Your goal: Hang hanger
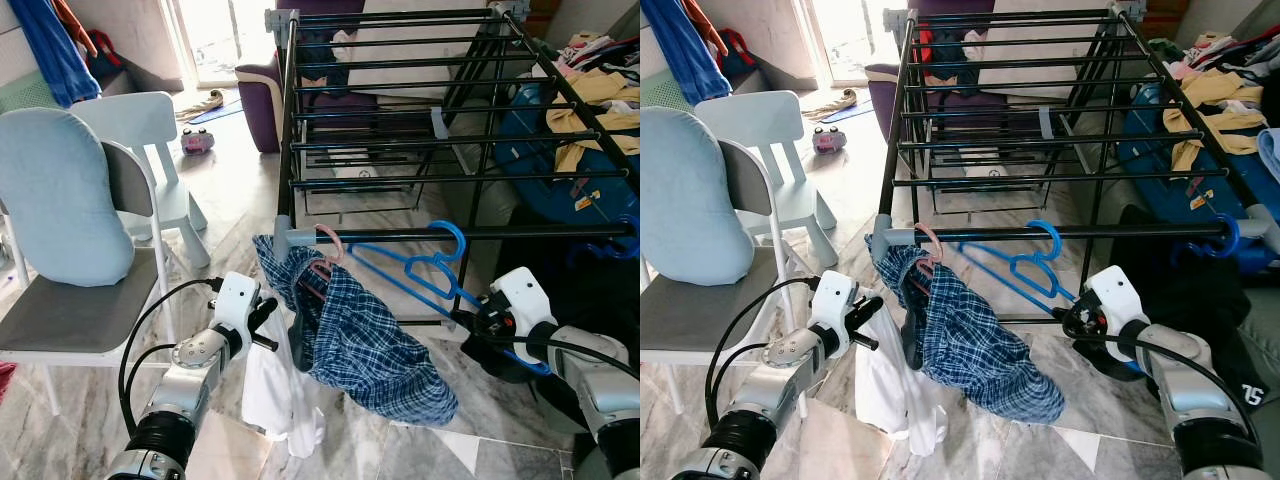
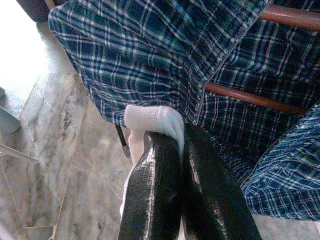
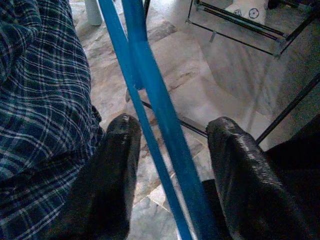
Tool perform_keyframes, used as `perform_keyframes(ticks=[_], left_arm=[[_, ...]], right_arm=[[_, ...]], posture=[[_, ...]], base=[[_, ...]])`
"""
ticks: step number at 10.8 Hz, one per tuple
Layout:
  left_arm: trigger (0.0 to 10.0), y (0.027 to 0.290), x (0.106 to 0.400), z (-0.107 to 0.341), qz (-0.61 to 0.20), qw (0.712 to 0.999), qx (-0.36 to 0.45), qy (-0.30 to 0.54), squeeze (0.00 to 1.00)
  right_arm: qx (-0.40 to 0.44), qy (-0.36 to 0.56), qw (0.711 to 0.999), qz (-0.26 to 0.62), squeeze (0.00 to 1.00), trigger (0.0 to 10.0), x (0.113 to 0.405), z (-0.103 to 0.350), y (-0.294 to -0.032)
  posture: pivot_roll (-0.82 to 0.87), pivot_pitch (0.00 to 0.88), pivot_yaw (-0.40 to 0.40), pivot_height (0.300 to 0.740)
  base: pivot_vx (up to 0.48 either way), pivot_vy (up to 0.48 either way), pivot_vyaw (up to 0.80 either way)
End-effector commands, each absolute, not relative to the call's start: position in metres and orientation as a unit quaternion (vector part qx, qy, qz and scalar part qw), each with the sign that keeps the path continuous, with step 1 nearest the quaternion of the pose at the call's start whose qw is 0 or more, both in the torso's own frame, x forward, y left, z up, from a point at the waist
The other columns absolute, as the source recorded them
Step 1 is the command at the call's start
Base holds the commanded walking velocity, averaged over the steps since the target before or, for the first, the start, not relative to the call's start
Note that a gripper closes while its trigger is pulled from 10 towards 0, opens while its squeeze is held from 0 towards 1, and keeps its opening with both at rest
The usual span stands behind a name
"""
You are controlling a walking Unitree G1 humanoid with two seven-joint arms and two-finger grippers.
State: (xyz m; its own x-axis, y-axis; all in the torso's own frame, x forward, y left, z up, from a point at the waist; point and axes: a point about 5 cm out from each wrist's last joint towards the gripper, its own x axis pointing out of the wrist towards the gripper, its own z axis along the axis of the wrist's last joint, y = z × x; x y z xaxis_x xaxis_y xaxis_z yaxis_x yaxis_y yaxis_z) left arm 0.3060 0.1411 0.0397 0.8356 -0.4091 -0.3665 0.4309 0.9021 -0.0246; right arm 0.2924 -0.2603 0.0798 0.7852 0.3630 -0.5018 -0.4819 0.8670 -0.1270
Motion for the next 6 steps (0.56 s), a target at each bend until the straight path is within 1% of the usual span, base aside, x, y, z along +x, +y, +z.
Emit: perform_keyframes(ticks=[1,6], left_arm=[[10.0,0.1409,0.3126,0.0478,-0.222,0.959,0.039,0.174,0.0],[10.0,0.1407,0.313,0.0475,-0.222,0.958,0.039,0.175,0.0]], right_arm=[[-0.125,0.233,0.935,0.238,0.0,0.0,0.2944,0.0806,-0.2543],[-0.121,0.224,0.936,0.243,0.0,0.0,0.2973,0.086,-0.2539]], posture=[[-0.16,0.0,0.055,0.74],[-0.16,0.0,0.055,0.74]], base=[[0.0,0.0,0.0],[0.0,0.0,0.0]])
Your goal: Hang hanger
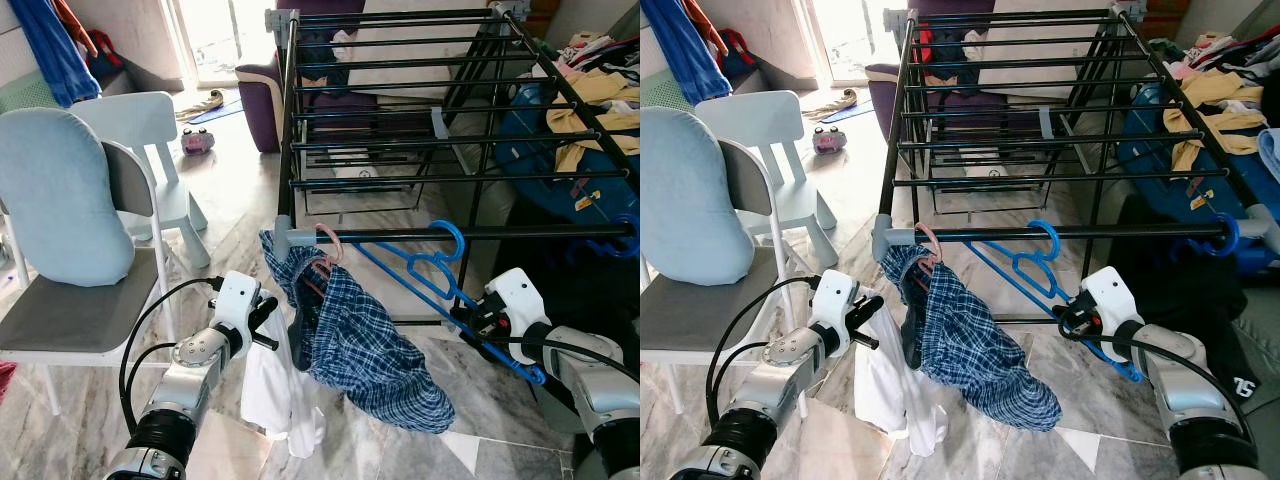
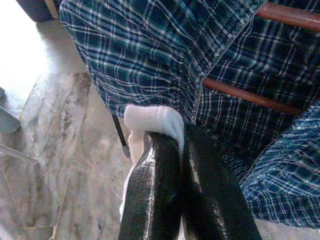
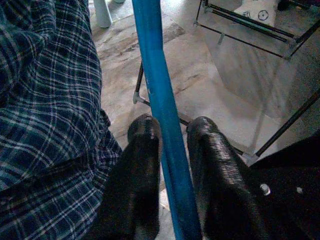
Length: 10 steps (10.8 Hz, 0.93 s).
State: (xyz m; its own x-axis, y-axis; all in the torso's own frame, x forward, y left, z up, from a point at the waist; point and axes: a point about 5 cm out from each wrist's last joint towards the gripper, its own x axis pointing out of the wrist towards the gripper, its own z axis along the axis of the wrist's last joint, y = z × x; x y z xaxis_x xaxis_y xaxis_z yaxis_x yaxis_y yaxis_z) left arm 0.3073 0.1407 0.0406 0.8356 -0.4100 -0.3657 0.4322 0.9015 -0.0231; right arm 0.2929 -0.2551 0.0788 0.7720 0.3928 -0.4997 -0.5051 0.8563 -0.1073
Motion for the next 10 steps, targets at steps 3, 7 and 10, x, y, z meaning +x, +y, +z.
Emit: perform_keyframes(ticks=[3,7,10], left_arm=[[10.0,0.14,0.313,0.047,-0.223,0.958,0.038,0.175,0.0],[10.0,0.14,0.31,0.045,-0.222,0.958,0.037,0.176,0.0],[10.0,0.14,0.307,0.045,-0.223,0.96,0.028,0.166,0.0]], right_arm=[[-0.111,0.225,0.937,0.244,0.0,0.0,0.297,0.085,-0.251],[-0.053,0.171,0.974,0.142,0.0,0.0,0.297,0.086,-0.246],[-0.011,0.104,0.994,0.038,0.0,4.5,0.292,0.085,-0.225]], posture=[[-0.16,0.0,0.054,0.74],[-0.16,0.0,0.045,0.74],[-0.16,0.0,0.042,0.74]], base=[[0.0,0.0,0.0],[0.0,0.0,0.0],[0.0,0.0,0.0]])
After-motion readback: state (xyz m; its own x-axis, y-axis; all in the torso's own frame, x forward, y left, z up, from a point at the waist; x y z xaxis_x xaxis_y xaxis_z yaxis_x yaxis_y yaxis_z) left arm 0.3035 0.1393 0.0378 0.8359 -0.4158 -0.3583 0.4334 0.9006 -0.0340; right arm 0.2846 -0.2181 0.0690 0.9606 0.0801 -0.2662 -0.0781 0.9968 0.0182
